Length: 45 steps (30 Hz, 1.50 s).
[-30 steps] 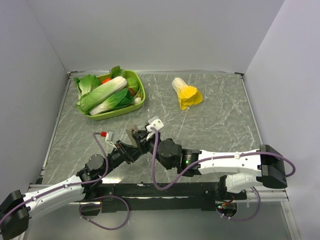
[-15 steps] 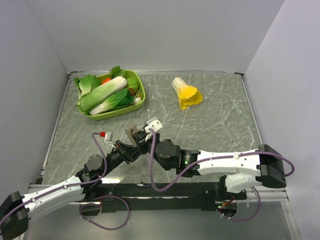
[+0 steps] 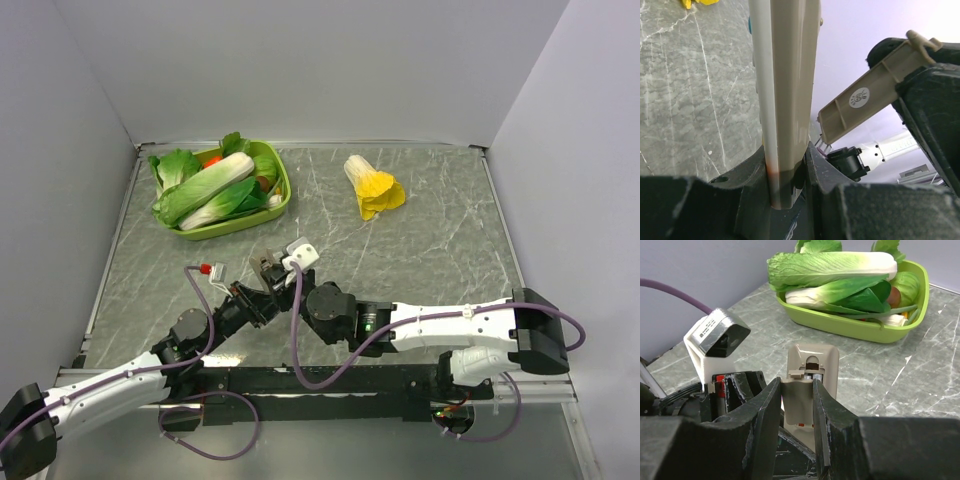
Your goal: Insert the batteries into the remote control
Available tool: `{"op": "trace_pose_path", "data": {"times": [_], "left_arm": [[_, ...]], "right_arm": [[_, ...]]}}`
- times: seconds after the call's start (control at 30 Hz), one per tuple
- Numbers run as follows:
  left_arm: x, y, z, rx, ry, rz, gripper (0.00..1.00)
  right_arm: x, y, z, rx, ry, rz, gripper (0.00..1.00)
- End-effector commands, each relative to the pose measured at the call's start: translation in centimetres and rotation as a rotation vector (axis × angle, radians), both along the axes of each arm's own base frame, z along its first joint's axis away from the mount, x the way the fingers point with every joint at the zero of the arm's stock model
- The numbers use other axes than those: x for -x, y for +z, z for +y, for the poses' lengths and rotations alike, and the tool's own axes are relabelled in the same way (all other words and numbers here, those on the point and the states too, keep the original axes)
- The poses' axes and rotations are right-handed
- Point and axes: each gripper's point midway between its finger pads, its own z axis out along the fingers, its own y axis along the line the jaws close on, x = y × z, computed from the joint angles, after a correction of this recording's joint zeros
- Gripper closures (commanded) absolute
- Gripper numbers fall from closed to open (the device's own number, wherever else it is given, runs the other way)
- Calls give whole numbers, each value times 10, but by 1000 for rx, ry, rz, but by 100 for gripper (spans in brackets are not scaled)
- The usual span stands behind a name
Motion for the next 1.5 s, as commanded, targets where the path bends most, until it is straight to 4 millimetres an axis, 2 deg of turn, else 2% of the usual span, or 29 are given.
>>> {"op": "trace_pose_path", "data": {"times": [0.0, 0.77, 1.1, 1.27, 1.47], "left_arm": [[2, -25, 5, -16, 9, 28, 98], [6, -15, 6, 26, -8, 2, 99], [9, -7, 4, 41, -26, -25, 99], [9, -7, 4, 46, -26, -26, 99], [9, -7, 5, 45, -23, -27, 99]], "right_arm": [[-1, 16, 4, -32, -25, -17, 98], [-3, -1, 6, -8, -40, 11, 99], [-5, -17, 9, 52, -52, 48, 96], [-6, -20, 9, 48, -53, 66, 93], [-6, -20, 9, 45, -55, 69, 83]]}}
